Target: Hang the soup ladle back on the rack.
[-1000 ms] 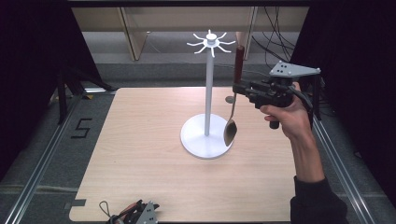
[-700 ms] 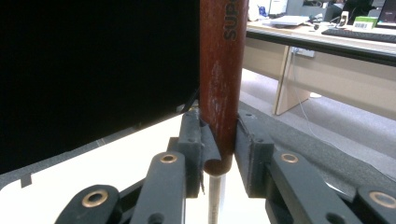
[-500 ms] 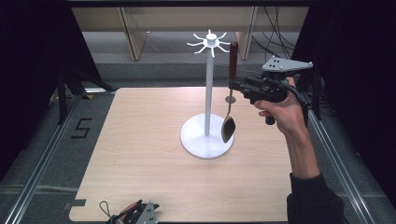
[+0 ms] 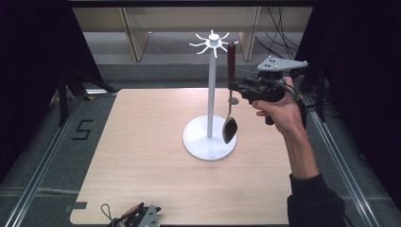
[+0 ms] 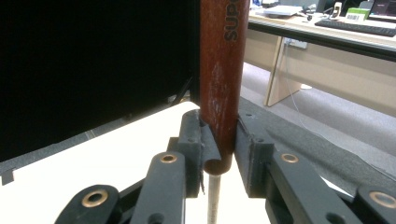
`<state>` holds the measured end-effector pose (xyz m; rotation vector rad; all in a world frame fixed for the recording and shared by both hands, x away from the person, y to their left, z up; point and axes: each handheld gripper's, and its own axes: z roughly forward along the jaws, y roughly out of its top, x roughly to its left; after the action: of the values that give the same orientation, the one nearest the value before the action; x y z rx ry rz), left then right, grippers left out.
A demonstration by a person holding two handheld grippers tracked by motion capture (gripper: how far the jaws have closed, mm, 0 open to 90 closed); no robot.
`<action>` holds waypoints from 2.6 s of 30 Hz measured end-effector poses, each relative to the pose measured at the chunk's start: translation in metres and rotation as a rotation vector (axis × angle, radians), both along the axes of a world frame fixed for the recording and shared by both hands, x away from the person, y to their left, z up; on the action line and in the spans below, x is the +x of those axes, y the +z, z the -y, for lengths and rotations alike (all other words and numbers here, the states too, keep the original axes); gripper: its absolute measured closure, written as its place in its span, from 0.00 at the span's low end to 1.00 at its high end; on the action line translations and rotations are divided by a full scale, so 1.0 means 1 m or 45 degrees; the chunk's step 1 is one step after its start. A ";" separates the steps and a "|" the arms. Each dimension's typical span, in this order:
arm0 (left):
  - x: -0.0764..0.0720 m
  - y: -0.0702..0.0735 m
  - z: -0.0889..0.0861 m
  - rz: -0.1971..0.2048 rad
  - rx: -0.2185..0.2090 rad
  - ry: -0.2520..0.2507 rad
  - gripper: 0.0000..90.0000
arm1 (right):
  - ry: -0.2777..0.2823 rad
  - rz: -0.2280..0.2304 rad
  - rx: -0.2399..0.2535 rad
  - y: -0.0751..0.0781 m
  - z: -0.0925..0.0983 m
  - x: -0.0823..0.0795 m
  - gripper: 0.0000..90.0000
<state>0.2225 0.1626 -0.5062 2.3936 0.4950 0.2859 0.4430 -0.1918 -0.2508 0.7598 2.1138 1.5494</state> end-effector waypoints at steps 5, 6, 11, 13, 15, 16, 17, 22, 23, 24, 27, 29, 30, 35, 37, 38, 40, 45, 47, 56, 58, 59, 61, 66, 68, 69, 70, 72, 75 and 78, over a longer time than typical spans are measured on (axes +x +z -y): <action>0.000 0.000 0.000 0.009 0.010 0.005 0.20 | -0.007 -0.008 0.003 0.000 -0.005 0.002 0.83; -0.001 0.000 0.000 0.009 0.009 0.004 0.20 | -0.014 -0.008 -0.004 0.000 -0.006 0.001 0.83; 0.000 0.000 0.000 0.010 0.005 0.012 0.20 | -0.035 -0.007 -0.006 0.000 -0.008 0.001 0.83; -0.001 0.000 0.000 0.003 0.013 0.003 0.20 | -0.041 -0.004 -0.006 0.000 -0.009 0.001 0.83; 0.000 0.000 0.000 0.006 0.015 0.001 0.20 | -0.036 0.005 -0.015 0.000 -0.008 0.001 0.83; 0.000 0.000 0.000 0.009 0.008 0.008 0.20 | -0.042 0.014 -0.024 0.000 -0.009 0.001 0.83; -0.001 0.000 0.000 0.004 0.011 0.001 0.20 | -0.048 -0.006 -0.011 0.000 -0.010 -0.001 0.83; -0.001 0.000 0.000 0.006 0.010 0.002 0.20 | -0.054 -0.002 -0.001 -0.002 -0.011 -0.001 0.82; -0.001 0.000 0.000 0.003 0.013 0.000 0.20 | -0.049 0.021 -0.005 -0.003 -0.011 0.001 0.82; -0.001 0.000 0.000 0.002 0.013 -0.002 0.20 | -0.052 0.009 0.010 -0.003 -0.011 0.000 0.82; -0.001 0.000 0.000 0.003 0.012 0.001 0.20 | -0.054 0.003 0.013 -0.004 -0.013 0.000 0.81; -0.001 0.000 0.000 0.002 0.012 -0.003 0.20 | -0.045 0.013 0.018 -0.005 -0.012 0.001 0.81; -0.001 0.000 0.000 0.001 0.014 -0.004 0.20 | -0.043 0.010 0.025 -0.005 -0.012 0.001 0.81; -0.001 0.000 0.000 0.003 0.013 -0.005 0.20 | -0.039 0.005 0.056 -0.007 -0.008 -0.004 0.74; -0.001 0.000 0.000 0.003 0.015 -0.001 0.20 | -0.035 0.018 0.065 -0.009 -0.005 -0.006 0.70; -0.001 0.000 0.000 0.003 0.014 0.000 0.20 | -0.036 0.032 0.060 -0.010 -0.002 -0.006 0.68; -0.001 0.000 0.001 0.003 0.012 -0.003 0.20 | -0.032 0.017 0.079 -0.013 0.002 -0.010 0.63; -0.001 0.000 0.001 0.001 0.012 0.000 0.20 | -0.030 0.026 0.074 -0.020 0.009 -0.016 0.55; -0.001 0.000 0.000 0.002 0.014 0.000 0.20 | -0.026 0.012 0.058 -0.024 0.011 -0.019 0.53; 0.000 0.000 0.000 0.000 0.016 -0.001 0.20 | -0.057 -0.016 0.047 -0.049 0.026 -0.025 0.49; 0.000 0.000 0.000 0.001 0.021 -0.001 0.20 | -0.049 -0.032 0.040 -0.056 0.028 -0.025 0.48; 0.000 0.000 0.000 0.001 0.019 0.002 0.20 | -0.060 -0.040 0.050 -0.059 0.029 -0.026 0.48; 0.000 0.000 0.000 0.001 0.014 0.005 0.20 | -0.068 -0.065 0.045 -0.065 0.031 -0.026 0.47; 0.000 -0.001 0.000 0.003 0.013 0.006 0.20 | -0.059 -0.091 0.008 -0.079 0.035 -0.026 0.47; 0.000 -0.001 0.000 -0.002 0.010 0.017 0.20 | -0.047 -0.104 -0.002 -0.081 0.037 -0.026 0.47; 0.000 -0.001 0.000 -0.003 0.009 0.018 0.20 | -0.048 -0.105 0.001 -0.083 0.037 -0.026 0.47; 0.000 -0.001 0.000 -0.003 0.008 0.018 0.20 | -0.063 -0.088 0.002 -0.084 0.038 -0.025 0.47; 0.000 -0.001 0.000 -0.005 0.005 0.017 0.20 | -0.050 -0.110 -0.017 -0.086 0.040 -0.025 0.47; 0.000 -0.001 0.001 -0.004 0.008 0.015 0.20 | -0.053 -0.128 -0.027 -0.091 0.040 -0.026 0.47; 0.000 0.000 0.001 0.001 0.008 0.014 0.20 | -0.069 -0.138 -0.037 -0.096 0.039 -0.026 0.47</action>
<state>0.2222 0.1613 -0.5064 2.3975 0.5076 0.2940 0.4171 -0.2310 -0.3472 0.9026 2.1684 1.4772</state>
